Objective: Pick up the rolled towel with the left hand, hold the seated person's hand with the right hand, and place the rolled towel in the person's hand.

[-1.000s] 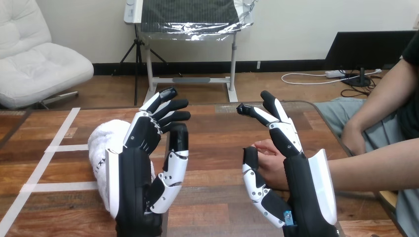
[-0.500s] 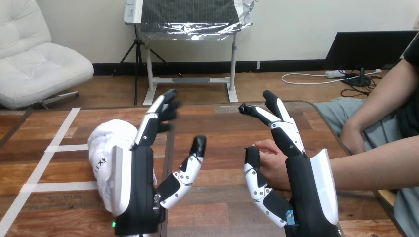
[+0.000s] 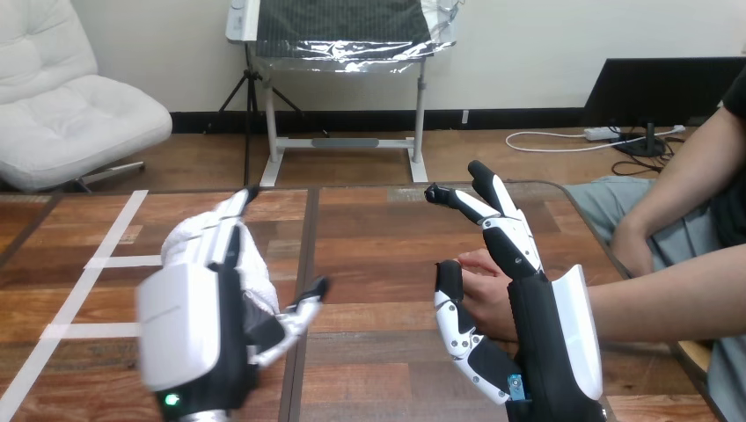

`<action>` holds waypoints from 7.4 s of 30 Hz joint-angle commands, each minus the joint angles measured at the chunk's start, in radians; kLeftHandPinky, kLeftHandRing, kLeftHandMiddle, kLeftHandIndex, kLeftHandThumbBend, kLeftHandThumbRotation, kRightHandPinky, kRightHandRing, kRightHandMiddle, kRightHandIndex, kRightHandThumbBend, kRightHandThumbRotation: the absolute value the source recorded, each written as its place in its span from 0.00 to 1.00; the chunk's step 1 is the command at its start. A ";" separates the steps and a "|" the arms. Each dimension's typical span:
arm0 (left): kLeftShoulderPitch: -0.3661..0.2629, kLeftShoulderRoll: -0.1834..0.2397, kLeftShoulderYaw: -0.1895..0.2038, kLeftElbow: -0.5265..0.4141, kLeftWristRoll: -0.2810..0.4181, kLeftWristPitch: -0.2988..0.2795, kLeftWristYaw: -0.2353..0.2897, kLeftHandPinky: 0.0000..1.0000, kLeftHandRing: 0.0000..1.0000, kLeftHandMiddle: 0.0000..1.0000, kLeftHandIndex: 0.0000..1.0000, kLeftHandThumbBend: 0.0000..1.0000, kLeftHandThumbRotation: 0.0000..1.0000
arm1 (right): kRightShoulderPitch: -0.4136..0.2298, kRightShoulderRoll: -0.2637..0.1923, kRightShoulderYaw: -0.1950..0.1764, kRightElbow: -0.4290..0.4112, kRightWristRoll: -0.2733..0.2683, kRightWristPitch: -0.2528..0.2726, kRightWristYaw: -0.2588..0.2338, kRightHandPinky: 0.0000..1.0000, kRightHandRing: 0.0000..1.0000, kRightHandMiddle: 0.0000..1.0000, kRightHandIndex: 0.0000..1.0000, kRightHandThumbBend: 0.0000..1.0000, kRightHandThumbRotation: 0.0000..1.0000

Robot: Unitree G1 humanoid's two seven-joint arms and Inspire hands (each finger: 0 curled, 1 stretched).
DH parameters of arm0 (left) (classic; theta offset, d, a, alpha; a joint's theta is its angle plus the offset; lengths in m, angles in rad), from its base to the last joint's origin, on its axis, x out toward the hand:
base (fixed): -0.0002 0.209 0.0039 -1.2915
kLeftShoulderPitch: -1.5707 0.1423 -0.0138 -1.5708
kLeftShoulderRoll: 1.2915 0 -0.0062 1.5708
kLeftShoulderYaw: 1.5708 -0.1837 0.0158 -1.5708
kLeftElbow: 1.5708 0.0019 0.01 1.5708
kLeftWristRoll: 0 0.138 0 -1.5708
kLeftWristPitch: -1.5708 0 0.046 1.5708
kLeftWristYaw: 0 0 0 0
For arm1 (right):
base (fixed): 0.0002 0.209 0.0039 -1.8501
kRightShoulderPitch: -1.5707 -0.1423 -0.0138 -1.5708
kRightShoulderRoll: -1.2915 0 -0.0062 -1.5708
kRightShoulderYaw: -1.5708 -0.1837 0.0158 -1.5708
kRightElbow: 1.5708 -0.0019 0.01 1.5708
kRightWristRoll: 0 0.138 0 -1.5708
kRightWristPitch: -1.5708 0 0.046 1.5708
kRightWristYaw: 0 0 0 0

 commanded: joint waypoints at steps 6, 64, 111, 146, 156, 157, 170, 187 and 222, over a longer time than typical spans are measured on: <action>-0.152 0.042 0.009 -0.057 0.040 0.170 -0.029 0.76 0.82 0.85 0.83 0.81 0.43 | -0.055 0.019 -0.011 -0.018 -0.002 -0.015 -0.007 1.00 0.95 0.96 0.80 0.03 0.00; -0.611 0.171 -0.015 0.331 -0.299 0.491 -0.452 0.74 0.83 0.89 0.93 0.91 0.81 | -0.060 0.011 -0.017 -0.040 0.000 0.044 0.032 1.00 0.95 0.97 0.82 0.05 0.00; -1.164 0.163 -0.398 1.122 -0.178 0.779 -0.846 0.41 0.49 0.60 0.90 1.00 1.00 | -0.061 0.009 -0.021 -0.063 0.009 0.082 0.087 1.00 0.97 1.00 0.87 0.06 0.00; -1.239 0.185 -0.713 1.340 -0.027 0.545 -1.216 0.55 0.64 0.73 0.84 0.97 1.00 | -0.046 0.001 -0.030 -0.097 -0.005 0.117 0.125 1.00 1.00 1.00 0.87 0.10 0.00; -1.181 0.179 -0.634 1.289 -0.096 0.679 -0.942 0.33 0.44 0.55 0.83 0.99 1.00 | -0.046 0.004 -0.028 -0.102 -0.012 0.131 0.134 1.00 1.00 1.00 0.87 0.11 0.00; -1.175 0.176 -0.616 1.282 -0.112 0.700 -0.908 0.32 0.43 0.55 0.84 0.99 1.00 | -0.046 0.004 -0.028 -0.103 -0.012 0.132 0.135 1.00 1.00 1.00 0.87 0.11 0.00; -1.064 0.188 -0.514 1.132 -0.188 0.771 -0.495 0.62 0.73 0.84 0.95 0.95 1.00 | -0.048 0.004 -0.029 -0.100 -0.017 0.133 0.136 1.00 1.00 1.00 0.87 0.12 0.00; -0.946 0.212 -0.423 0.911 -0.249 0.730 -0.308 0.77 0.86 0.93 0.99 0.92 1.00 | -0.053 0.004 -0.031 -0.093 -0.022 0.128 0.131 1.00 1.00 1.00 0.86 0.12 0.00; -0.857 0.243 -0.448 0.809 -0.201 0.866 -0.397 0.83 0.88 0.92 0.96 0.93 1.00 | -0.045 0.002 -0.033 -0.106 -0.024 0.134 0.138 1.00 1.00 1.00 0.85 0.12 0.00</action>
